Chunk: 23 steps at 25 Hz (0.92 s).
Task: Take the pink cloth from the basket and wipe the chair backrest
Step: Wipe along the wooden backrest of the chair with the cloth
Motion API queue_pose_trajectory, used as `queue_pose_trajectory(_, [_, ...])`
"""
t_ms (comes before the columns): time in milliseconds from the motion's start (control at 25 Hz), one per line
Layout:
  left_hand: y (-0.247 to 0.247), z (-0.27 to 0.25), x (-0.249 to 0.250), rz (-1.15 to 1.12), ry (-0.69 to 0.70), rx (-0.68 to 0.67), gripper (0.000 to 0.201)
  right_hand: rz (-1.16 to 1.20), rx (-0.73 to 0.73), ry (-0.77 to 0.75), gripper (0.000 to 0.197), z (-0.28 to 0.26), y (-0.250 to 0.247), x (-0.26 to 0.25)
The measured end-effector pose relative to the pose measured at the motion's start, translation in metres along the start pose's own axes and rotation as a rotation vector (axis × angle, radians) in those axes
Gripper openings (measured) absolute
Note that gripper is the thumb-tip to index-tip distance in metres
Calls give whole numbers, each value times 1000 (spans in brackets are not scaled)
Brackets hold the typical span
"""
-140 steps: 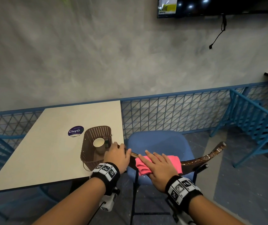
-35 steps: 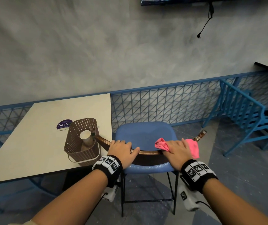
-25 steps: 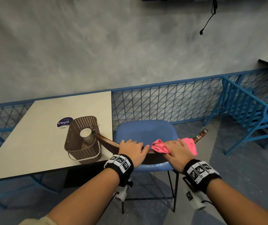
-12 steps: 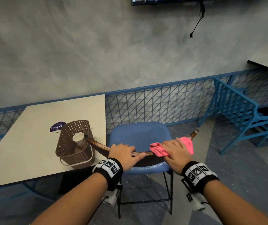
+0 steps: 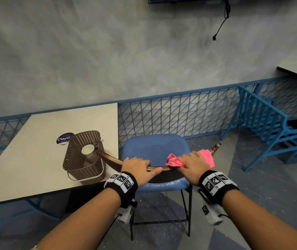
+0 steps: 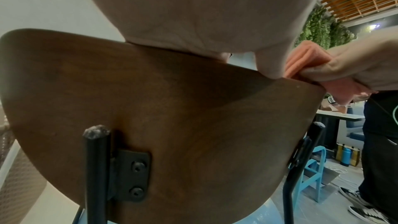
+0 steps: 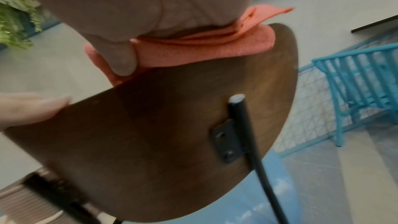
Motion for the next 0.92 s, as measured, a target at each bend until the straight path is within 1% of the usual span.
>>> queue_pose_trajectory(40, [0,0,0,-6,3,-9,78,1,-3,21,35,0,-2,17])
queue_pose_trajectory(120, [0,1,0,-18,7,-10,81,-7,-16,85,44,0,-8,47])
queue_pose_trajectory(160, [0,1,-1,-21,7,-8,82,-6,-11,113,50,3,-11,55])
queue_pose_trajectory(200, [0,1,-1,-23,5,-7,82,-3,1,146,51,6,-13,57])
queue_pose_trajectory(320, [1,2,-1,-15,4,-25,79,-12,67,258,32,4,-10,34])
queue_pose_trajectory(360, [2,2,-1,-7,6,-25,78,-8,76,258,32,-1,-4,20])
queue_pose_trajectory(440, [2,3,-1,7,7,-18,77,41,72,193,44,-12,6,-3])
queue_pose_trajectory(520, [3,4,-1,18,10,-3,78,93,58,140,54,-17,4,-3])
queue_pose_trajectory(560, [3,5,-1,20,11,-2,78,102,42,143,56,-16,0,6])
queue_pose_trajectory(640, [4,6,-1,16,10,-14,80,107,60,216,55,-7,-7,36])
queue_pose_trajectory(720, [3,7,-1,8,6,-27,79,100,97,322,49,8,-12,76])
queue_pose_trajectory(800, [1,7,-1,-1,4,-39,78,165,99,447,48,25,-6,110])
queue_pose_trajectory(840, [1,8,-2,-4,3,-46,77,176,77,491,49,31,0,117])
queue_pose_trajectory(920, [2,8,-3,-4,-1,-64,78,60,52,503,54,35,8,109])
Point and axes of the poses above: each hand's wrist, its own z-axis towards the middle knuckle, its own y-axis out of the palm, x = y × z, the point moved 4 cm from there along z, towards the middle knuckle, and after that the axes turned 10 degrees about x, right-handed, at the moved point
